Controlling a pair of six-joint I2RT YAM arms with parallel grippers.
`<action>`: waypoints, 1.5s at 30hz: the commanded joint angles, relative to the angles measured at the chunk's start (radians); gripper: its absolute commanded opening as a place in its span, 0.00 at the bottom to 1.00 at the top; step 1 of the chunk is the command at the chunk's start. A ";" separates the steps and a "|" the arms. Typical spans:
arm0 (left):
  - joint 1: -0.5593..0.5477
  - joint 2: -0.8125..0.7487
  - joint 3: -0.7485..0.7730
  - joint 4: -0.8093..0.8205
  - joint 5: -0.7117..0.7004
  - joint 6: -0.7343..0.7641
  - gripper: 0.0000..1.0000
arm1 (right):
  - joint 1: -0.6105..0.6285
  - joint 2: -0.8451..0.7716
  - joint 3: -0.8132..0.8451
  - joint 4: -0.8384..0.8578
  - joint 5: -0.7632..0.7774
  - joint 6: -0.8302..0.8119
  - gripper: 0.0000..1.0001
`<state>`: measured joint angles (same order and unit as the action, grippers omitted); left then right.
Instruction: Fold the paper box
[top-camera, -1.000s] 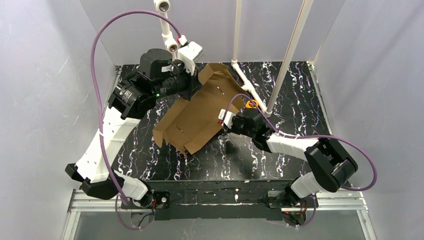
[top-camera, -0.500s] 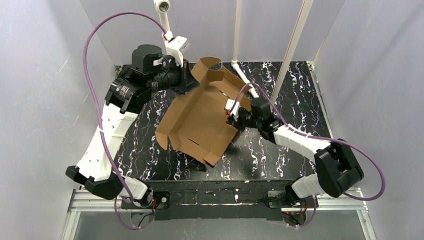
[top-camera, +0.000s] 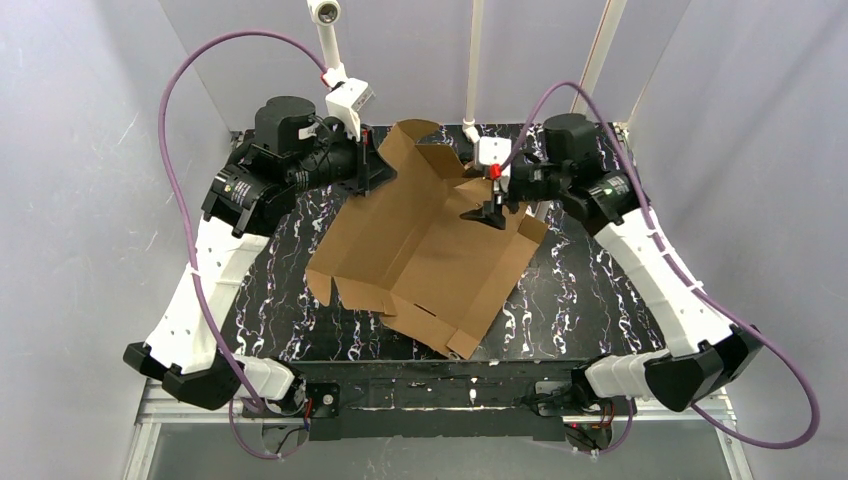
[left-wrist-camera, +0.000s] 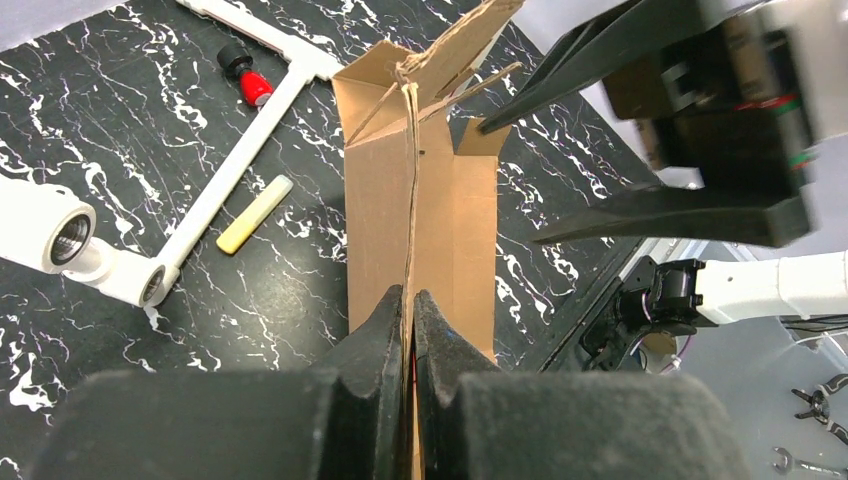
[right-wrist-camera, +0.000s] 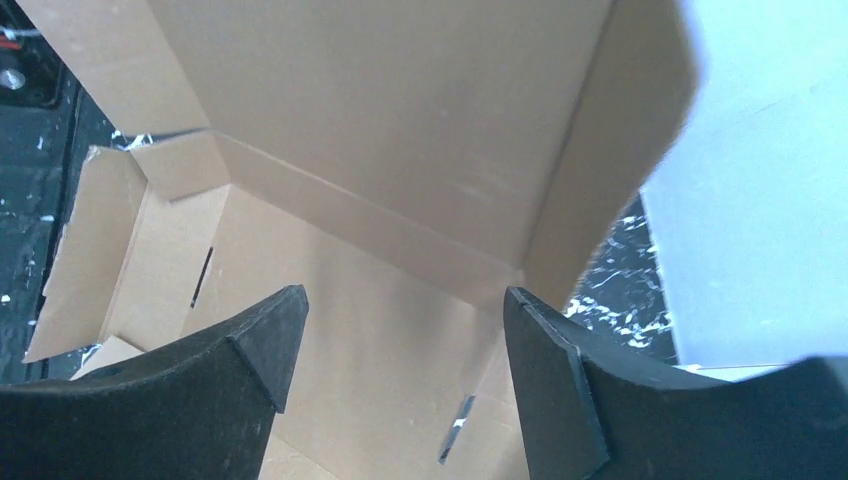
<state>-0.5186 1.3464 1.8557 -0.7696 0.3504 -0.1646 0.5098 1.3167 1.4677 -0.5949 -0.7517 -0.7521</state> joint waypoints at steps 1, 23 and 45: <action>0.006 -0.048 -0.019 0.032 0.027 0.010 0.00 | -0.025 -0.013 0.142 -0.122 -0.046 0.038 0.82; 0.015 -0.113 -0.163 0.135 0.112 -0.064 0.00 | -0.047 0.188 0.253 0.208 -0.190 0.373 0.01; 0.164 -0.349 -0.402 0.118 0.316 -0.258 0.93 | -0.097 0.175 0.146 0.343 -0.102 0.522 0.01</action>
<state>-0.3614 0.9878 1.4384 -0.6102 0.6685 -0.3672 0.4141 1.5108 1.6192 -0.3256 -0.8944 -0.2810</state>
